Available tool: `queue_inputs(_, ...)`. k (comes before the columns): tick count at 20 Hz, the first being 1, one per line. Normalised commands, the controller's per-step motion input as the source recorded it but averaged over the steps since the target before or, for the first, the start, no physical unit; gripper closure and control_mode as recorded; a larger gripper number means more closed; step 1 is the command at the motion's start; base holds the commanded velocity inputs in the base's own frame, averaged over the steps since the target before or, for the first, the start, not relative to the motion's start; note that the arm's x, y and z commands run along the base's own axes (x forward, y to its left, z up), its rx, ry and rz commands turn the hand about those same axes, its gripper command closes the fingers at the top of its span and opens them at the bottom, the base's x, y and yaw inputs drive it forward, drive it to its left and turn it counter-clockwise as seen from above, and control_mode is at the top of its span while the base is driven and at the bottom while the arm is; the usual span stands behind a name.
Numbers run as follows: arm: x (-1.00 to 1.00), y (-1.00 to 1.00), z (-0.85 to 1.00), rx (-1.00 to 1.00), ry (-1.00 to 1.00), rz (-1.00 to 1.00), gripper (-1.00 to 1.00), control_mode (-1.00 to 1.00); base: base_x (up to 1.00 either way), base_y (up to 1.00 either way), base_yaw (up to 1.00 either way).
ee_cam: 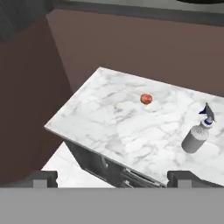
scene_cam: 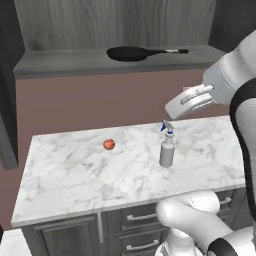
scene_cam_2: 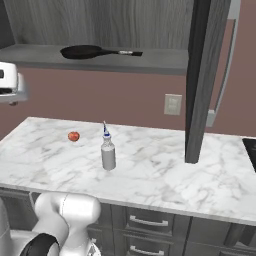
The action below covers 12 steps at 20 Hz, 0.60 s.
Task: Pick the pan from the cabinet and place it on the stove. Then turn on the stove burner for the pan.
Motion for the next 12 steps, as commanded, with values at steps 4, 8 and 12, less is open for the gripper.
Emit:
queue_inputs(4,0.38,-0.11,0.12,-0.12,-0.17,-0.42,-1.0,-1.0,0.0,0.0,0.0)
queue_inputs(8,0.33,-0.21,0.17,-0.07,-0.11,-0.4,-1.0,-1.0,0.0,0.0,0.0)
queue_inputs(12,0.0,-0.46,0.01,0.0,-0.1,-0.14,-1.0,-1.0,0.0,0.0,0.0)
